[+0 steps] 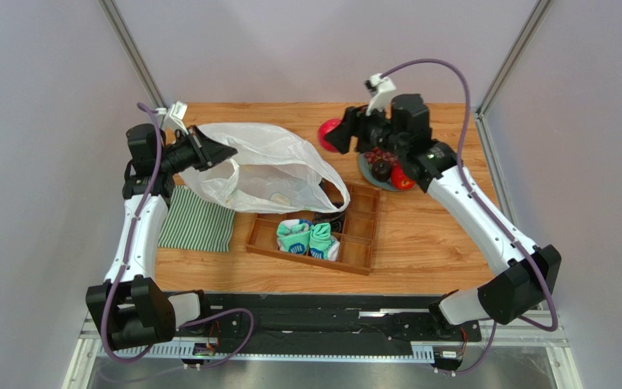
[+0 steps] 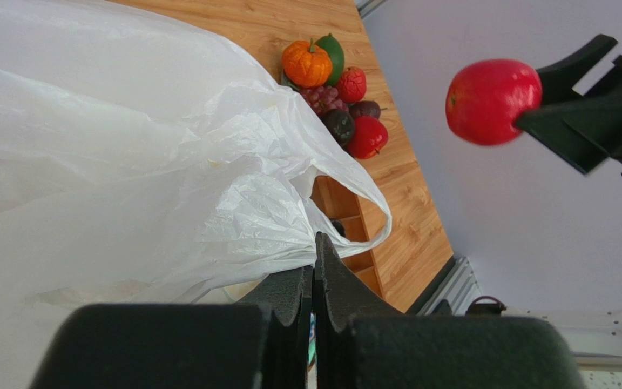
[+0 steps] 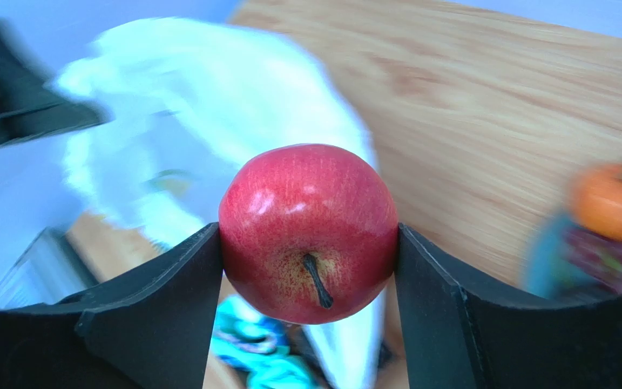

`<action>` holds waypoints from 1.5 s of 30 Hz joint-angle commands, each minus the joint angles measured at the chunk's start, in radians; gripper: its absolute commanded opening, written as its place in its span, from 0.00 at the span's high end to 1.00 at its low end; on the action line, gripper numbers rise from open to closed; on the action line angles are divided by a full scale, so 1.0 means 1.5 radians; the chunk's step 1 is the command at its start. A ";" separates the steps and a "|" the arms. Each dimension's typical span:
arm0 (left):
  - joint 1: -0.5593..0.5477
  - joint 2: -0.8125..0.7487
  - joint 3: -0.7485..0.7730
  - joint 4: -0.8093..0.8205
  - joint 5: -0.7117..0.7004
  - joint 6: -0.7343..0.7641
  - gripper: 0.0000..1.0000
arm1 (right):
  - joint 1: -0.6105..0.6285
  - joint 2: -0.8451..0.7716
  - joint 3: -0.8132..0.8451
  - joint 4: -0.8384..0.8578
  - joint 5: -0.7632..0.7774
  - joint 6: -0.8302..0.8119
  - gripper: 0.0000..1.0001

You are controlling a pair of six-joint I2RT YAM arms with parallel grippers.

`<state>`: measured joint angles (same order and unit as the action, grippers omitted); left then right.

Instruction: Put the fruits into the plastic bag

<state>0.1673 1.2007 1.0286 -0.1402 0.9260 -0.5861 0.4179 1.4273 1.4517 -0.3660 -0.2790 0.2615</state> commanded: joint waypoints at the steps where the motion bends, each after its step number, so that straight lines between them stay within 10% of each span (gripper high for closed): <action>1: 0.006 -0.018 -0.004 0.039 0.018 -0.011 1.00 | 0.125 0.043 -0.033 0.096 -0.001 0.048 0.66; 16: 0.006 -0.025 -0.023 0.117 0.057 -0.056 1.00 | 0.283 0.272 0.091 0.106 0.131 0.077 0.69; 37: -0.101 -0.074 -0.020 0.547 0.066 -0.590 1.00 | 0.310 0.423 0.165 0.409 0.245 0.056 0.67; 45: -0.101 -0.080 -0.036 0.743 0.022 -0.774 1.00 | 0.283 0.482 0.247 0.301 0.326 -0.031 0.65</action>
<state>0.0181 1.0843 0.9565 0.7601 1.0004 -1.5620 0.8795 2.1120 1.7168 0.1398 0.1169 0.2939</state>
